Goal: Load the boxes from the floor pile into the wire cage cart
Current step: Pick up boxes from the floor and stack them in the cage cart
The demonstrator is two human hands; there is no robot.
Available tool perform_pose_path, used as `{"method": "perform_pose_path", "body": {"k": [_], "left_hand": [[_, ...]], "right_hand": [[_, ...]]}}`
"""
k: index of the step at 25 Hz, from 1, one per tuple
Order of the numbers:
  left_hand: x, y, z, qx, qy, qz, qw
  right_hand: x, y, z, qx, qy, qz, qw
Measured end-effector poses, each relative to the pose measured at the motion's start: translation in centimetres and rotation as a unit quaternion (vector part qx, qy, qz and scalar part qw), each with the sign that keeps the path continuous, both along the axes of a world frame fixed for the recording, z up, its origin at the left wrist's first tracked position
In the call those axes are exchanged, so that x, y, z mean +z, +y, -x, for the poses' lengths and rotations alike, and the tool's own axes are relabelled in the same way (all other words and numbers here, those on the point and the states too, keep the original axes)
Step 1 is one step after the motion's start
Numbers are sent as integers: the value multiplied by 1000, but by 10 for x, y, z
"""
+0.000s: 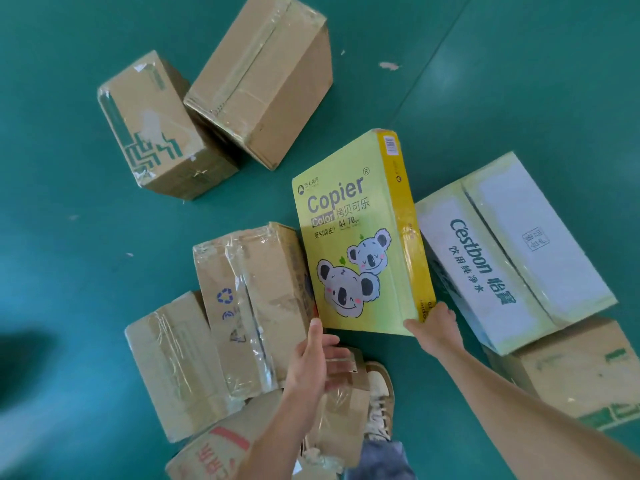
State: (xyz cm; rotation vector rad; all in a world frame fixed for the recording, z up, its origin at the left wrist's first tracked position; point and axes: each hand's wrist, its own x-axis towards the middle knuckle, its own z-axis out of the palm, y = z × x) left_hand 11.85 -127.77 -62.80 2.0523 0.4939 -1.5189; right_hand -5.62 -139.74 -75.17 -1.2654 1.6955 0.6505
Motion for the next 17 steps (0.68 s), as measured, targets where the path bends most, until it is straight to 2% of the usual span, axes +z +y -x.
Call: {"method": "perform_pose_path", "body": {"k": [3, 8, 13, 17], "left_hand": [[7, -3, -3, 6, -1, -2, 1000], [57, -10, -20, 36, -7, 27, 999], [151, 22, -60, 77, -47, 96, 991], [231, 81, -89, 92, -75, 151, 981]], "right_hand": [[20, 6, -9, 18, -27, 34, 999], [93, -4, -34, -58, -122, 112, 984], [216, 5, -39, -67, -136, 193, 969], [322, 51, -37, -124, -178, 263, 940]]}}
